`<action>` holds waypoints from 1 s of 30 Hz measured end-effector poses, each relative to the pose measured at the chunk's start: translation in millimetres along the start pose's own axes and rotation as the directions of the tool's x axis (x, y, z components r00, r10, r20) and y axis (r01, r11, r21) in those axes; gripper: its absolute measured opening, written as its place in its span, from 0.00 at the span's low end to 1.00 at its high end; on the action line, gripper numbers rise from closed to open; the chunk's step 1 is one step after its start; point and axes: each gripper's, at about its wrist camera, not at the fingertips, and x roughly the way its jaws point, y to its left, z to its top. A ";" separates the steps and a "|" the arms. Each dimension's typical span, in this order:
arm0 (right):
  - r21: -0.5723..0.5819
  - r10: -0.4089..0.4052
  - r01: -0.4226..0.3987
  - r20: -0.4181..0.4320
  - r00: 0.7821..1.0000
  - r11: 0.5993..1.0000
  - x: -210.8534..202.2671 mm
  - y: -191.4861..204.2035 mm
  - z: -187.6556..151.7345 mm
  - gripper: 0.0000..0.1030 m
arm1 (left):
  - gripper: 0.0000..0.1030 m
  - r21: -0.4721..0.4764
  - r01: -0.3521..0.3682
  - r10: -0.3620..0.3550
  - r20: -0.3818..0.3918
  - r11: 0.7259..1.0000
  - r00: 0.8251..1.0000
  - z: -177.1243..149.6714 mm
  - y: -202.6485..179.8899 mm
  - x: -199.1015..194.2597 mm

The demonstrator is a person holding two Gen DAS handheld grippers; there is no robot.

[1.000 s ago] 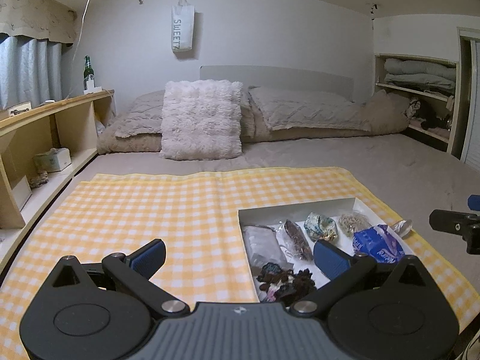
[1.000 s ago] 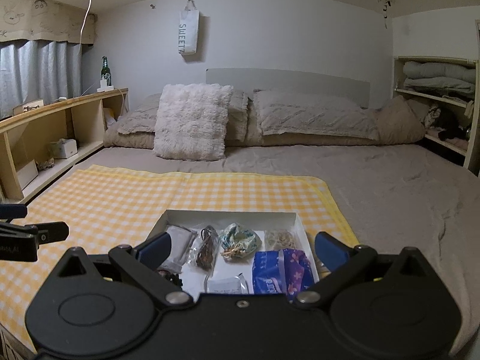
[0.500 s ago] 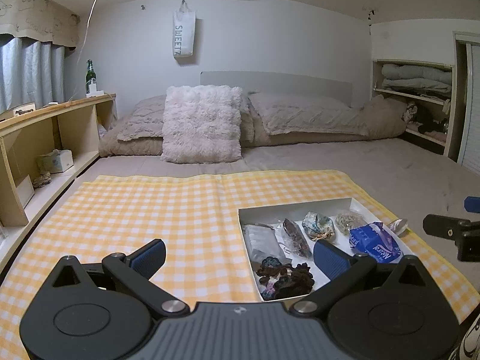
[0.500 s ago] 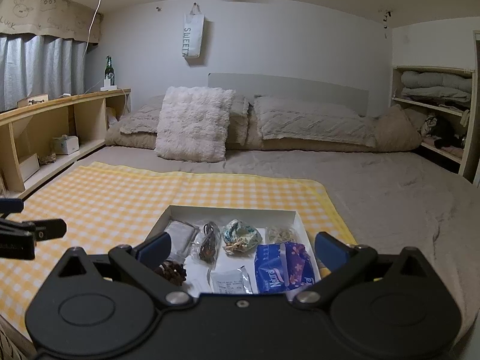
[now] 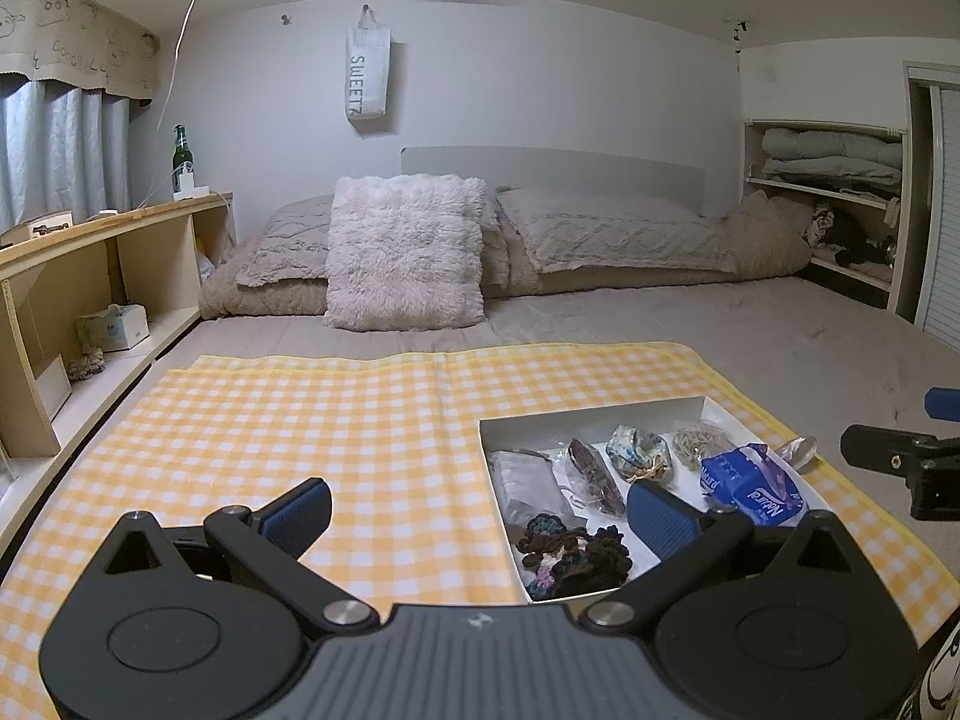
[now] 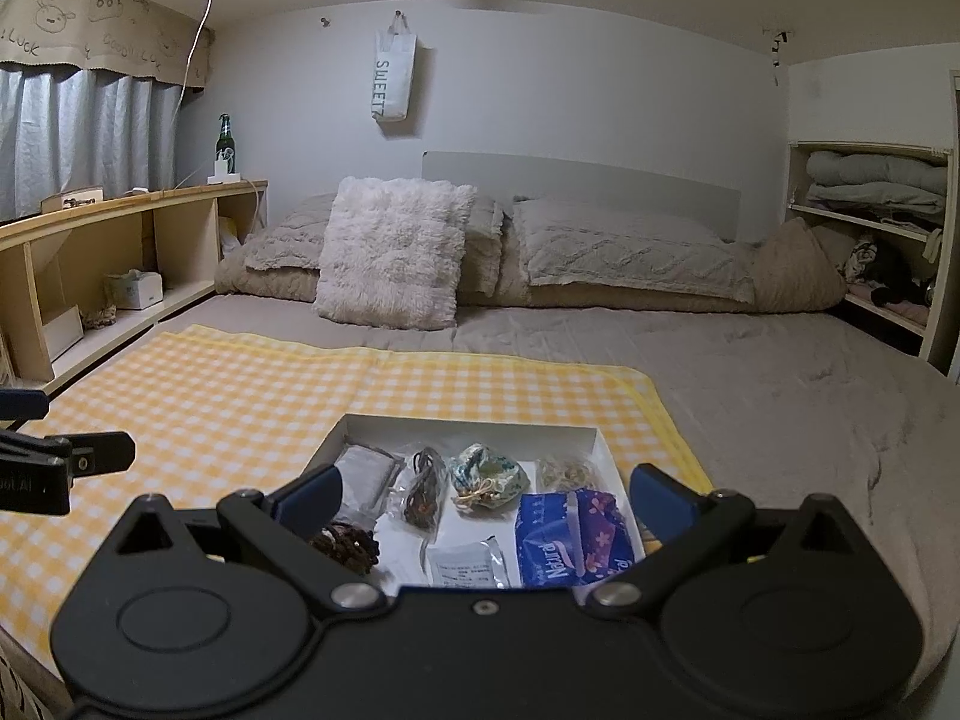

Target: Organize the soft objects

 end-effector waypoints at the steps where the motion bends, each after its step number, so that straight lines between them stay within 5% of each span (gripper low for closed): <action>1: -0.002 0.001 -0.001 0.000 1.000 1.000 -0.2 0.5 -0.1 1.00 | 1.00 0.000 0.000 0.000 0.000 1.000 1.000 0.1 0.0 0.0; 30: -0.010 0.005 -0.005 0.001 1.000 1.000 0.2 3.7 1.6 1.00 | 1.00 0.000 -0.001 0.001 -0.001 1.000 1.000 -1.2 -0.2 -0.9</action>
